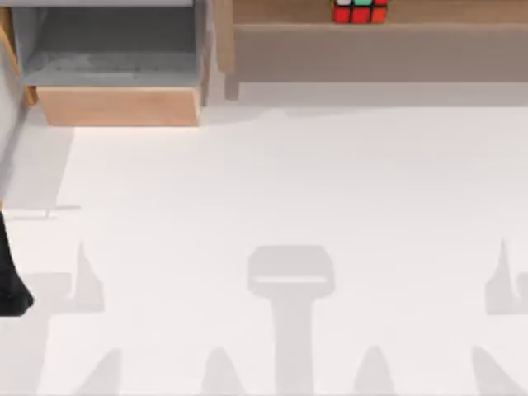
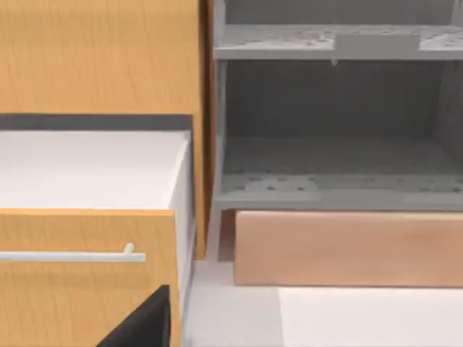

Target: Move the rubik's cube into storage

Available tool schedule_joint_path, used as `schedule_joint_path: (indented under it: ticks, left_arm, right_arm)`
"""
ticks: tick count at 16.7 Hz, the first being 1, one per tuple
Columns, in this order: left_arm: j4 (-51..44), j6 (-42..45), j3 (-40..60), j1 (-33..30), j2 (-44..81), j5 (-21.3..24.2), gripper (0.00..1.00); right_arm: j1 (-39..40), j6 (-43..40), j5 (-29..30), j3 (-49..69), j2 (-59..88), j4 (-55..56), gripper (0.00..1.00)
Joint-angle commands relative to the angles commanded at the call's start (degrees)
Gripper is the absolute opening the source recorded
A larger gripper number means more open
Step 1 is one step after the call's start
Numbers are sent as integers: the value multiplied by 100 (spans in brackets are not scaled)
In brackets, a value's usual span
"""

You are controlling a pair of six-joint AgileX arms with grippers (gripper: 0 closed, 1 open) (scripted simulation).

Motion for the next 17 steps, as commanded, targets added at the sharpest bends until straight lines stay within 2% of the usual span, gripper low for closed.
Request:
schedule_joint_path:
  ticks: [4,8,12,17]
  left_arm:
    - [78,-6,166,-82,168,-74,100]
    - [500,-19,1112,-537,1222,-509,100]
    - [1135,-6,2590,-1269,3262,-1216,100]
    - [2011,52,4716,-2366,6725,-2255,100]
  right_arm:
    - [0,0,0,0,0,0,100]
    - [0,0,0,0,0,0,100]
    - [0,0,0,0,0,0,100]
    - [0,0,0,0,0,0,100]
